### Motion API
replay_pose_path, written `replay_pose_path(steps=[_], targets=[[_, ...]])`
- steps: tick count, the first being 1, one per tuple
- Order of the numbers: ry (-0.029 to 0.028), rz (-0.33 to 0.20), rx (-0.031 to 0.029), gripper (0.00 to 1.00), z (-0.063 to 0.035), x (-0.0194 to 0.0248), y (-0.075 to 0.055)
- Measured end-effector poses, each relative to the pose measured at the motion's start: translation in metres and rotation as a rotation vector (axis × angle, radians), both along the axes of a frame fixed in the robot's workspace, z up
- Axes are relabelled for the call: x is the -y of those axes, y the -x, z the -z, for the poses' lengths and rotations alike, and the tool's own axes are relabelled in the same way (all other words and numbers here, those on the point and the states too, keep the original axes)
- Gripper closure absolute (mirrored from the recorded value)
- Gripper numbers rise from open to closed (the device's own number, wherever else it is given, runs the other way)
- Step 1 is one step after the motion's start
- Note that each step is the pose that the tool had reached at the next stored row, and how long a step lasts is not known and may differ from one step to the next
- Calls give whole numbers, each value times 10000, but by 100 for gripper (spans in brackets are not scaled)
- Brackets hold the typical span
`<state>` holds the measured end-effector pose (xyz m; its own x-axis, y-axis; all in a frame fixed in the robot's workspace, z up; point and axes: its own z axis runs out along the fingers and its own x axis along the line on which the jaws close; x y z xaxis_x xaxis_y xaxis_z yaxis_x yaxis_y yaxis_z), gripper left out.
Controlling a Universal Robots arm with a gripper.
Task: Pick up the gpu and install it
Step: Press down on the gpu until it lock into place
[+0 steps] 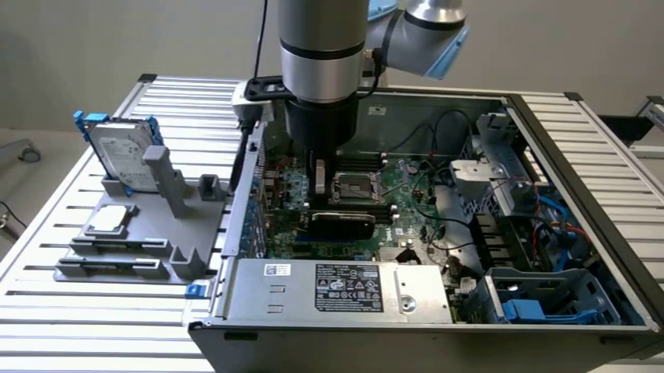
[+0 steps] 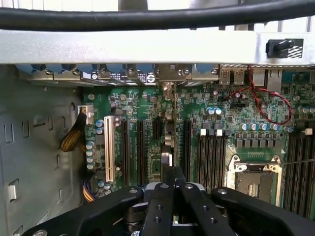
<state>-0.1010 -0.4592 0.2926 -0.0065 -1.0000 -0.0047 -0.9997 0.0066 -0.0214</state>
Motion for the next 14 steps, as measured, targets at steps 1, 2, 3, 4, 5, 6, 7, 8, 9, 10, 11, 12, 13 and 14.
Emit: replay_pose_path(steps=[1, 2, 3, 4, 5, 6, 7, 8, 9, 10, 11, 12, 13, 14], targets=[[-1, 0, 1, 89, 18, -2, 1], [-2, 1, 1, 89, 36, -4, 1], [-3, 1, 0, 89, 54, -7, 1], [-7, 1, 1, 89, 74, -10, 1], [-16, 1, 1, 89, 89, -13, 1], [-27, 0, 1, 89, 104, -16, 1], [-38, 1, 0, 89, 117, -23, 1], [-55, 2, 1, 89, 128, -30, 1], [-76, 1, 1, 89, 137, -37, 1], [-98, 1, 0, 89, 143, -45, 1], [-119, 1, 1, 89, 149, -50, 0], [-132, 0, 1, 89, 153, -52, 0], [-138, 0, -1, 89, 155, -52, 0], [-142, 0, -1, 89, 158, -54, 0]])
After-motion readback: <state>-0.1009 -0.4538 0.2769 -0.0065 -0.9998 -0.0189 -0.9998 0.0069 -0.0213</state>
